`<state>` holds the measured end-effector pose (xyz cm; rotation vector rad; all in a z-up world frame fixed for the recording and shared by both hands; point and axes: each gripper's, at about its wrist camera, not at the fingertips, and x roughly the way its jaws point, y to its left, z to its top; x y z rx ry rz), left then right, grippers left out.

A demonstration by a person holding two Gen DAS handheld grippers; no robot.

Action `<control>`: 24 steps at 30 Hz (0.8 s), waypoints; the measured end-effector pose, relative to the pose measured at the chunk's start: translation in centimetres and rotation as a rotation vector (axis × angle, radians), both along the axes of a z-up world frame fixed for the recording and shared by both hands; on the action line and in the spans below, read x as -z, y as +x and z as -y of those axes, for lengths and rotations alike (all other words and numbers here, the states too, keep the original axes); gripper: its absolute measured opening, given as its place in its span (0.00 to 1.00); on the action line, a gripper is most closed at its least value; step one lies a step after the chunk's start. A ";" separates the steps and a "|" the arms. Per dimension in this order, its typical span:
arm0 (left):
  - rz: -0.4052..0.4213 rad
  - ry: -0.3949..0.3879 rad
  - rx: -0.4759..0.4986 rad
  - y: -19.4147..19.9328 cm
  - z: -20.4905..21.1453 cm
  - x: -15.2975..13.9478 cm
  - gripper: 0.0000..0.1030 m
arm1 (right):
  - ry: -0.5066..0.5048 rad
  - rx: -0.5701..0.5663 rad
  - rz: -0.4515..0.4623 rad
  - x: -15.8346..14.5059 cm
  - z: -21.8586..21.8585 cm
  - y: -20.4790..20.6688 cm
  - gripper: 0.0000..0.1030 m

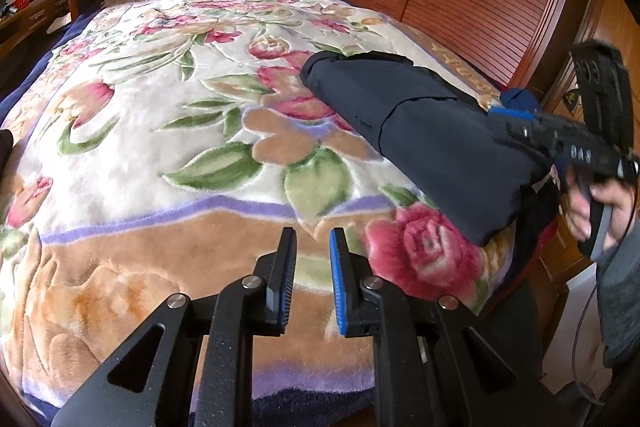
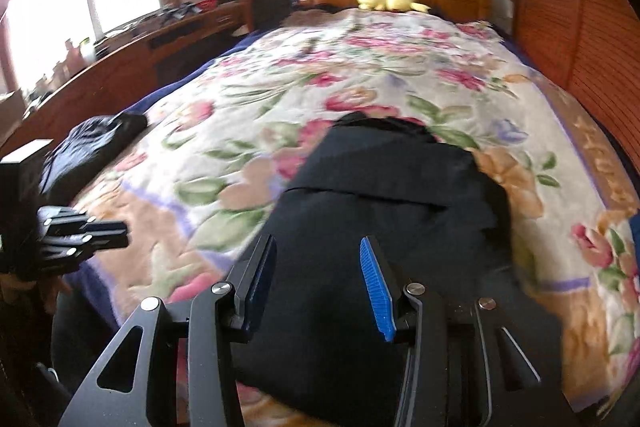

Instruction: Fold large clothes

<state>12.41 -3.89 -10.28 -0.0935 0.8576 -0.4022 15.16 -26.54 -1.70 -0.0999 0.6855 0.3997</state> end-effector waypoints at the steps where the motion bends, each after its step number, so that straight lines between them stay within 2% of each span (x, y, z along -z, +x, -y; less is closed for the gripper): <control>1: -0.002 -0.002 -0.001 0.0 0.0 0.1 0.17 | -0.001 -0.013 -0.006 0.5 -0.3 -0.1 0.44; 5: -0.007 0.000 0.002 -0.2 0.1 0.3 0.17 | -0.093 -0.040 -0.027 4.5 -1.2 0.1 0.44; 8: -0.013 -0.001 0.000 -0.2 0.0 0.4 0.17 | -0.052 -0.040 -0.026 6.6 -0.6 0.1 0.44; 12: -0.007 -0.010 0.003 -0.5 0.0 0.3 0.17 | -0.079 -0.032 -0.055 5.1 -0.4 0.6 0.44; 16: 0.000 -0.020 0.005 -0.7 0.1 0.1 0.17 | -0.129 0.018 0.011 2.1 0.0 0.9 0.44; 18: 0.002 -0.016 0.011 -0.6 0.3 0.1 0.17 | -0.161 0.077 0.011 1.8 1.5 1.7 0.44; 21: 0.010 -0.024 0.041 -0.1 0.9 -0.2 0.17 | -0.207 0.191 -0.035 3.6 4.2 3.7 0.44; 23: 0.018 -0.026 0.068 0.6 1.6 -0.6 0.17 | -0.229 0.184 -0.071 5.9 5.0 4.5 0.44; 24: 0.029 -0.019 0.085 1.1 2.2 -0.8 0.17 | -0.231 0.176 -0.058 6.6 5.1 4.5 0.44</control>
